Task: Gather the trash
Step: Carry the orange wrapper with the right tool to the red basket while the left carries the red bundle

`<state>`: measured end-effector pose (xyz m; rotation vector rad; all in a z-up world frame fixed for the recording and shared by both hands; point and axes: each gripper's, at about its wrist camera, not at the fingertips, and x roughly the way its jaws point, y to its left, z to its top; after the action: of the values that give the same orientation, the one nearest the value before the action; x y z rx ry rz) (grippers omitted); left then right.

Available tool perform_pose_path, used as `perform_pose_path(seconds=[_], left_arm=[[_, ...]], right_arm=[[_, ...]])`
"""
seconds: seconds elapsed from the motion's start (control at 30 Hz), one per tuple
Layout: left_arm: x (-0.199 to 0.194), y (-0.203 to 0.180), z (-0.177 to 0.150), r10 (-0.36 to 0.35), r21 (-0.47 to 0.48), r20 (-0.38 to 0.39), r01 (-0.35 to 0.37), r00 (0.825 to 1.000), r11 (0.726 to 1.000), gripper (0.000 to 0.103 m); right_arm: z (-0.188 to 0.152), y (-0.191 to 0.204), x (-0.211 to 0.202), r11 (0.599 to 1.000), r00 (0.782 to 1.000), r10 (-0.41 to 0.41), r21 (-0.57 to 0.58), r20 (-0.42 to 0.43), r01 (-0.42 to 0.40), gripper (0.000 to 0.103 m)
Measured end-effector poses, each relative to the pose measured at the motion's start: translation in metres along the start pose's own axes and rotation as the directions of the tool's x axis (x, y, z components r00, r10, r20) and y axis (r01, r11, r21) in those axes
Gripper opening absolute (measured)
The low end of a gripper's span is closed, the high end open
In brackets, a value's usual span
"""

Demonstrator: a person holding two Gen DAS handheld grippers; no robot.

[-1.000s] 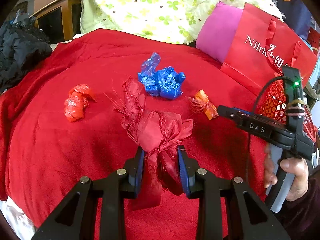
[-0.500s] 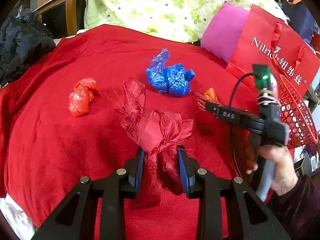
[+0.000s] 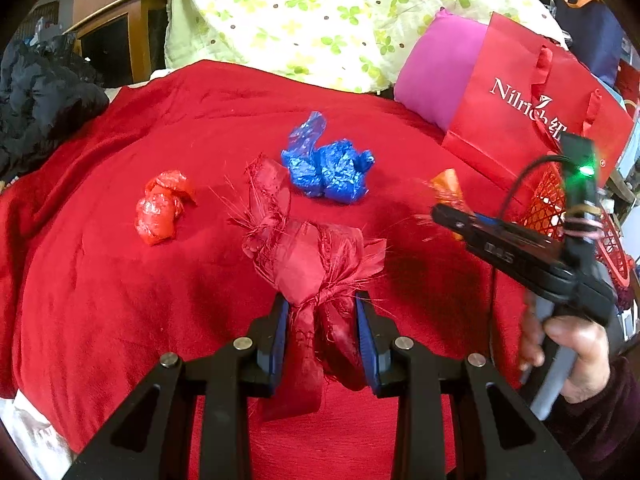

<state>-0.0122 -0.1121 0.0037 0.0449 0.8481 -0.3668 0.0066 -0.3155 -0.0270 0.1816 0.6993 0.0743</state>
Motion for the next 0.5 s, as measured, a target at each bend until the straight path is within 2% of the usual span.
perform_pose_path(seconds=[0.2, 0.5], left_arm=[[-0.008, -0.011, 0.004, -0.001, 0.018, 0.015, 0.001, 1.000, 1.000, 0.034], [-0.020, -0.031, 0.015, 0.006, 0.059, 0.044, -0.009, 0.999, 0.998, 0.034]], right_arm=[[-0.005, 0.005, -0.042, 0.998, 0.997, 0.027, -0.064, 0.066, -0.023, 0.028], [-0.021, -0.003, -0.088, 0.985, 0.988, 0.017, -0.171, 0.152, 0.009, 0.028]])
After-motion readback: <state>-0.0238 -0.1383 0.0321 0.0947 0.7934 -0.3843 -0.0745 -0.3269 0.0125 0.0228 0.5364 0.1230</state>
